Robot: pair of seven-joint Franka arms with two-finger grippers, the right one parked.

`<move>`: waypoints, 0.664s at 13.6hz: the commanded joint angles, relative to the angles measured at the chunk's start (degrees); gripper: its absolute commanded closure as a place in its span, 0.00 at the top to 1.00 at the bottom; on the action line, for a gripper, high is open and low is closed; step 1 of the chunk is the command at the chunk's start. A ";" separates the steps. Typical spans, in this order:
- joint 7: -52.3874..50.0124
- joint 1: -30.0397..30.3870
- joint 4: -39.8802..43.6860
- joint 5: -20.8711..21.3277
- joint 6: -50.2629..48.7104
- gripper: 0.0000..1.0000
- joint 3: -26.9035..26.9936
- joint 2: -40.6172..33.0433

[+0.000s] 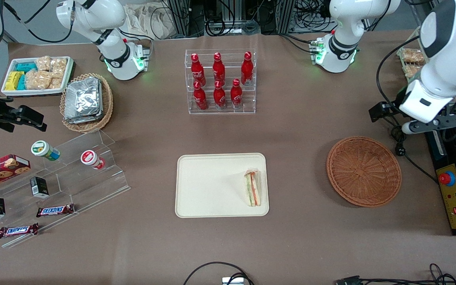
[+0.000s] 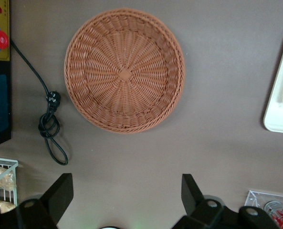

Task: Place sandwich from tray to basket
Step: 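Move the open left gripper from above the wicker basket to the sandwich on the tray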

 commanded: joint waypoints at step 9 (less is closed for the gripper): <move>-11.49 -12.64 27.80 2.37 -0.17 1.00 -6.66 28.91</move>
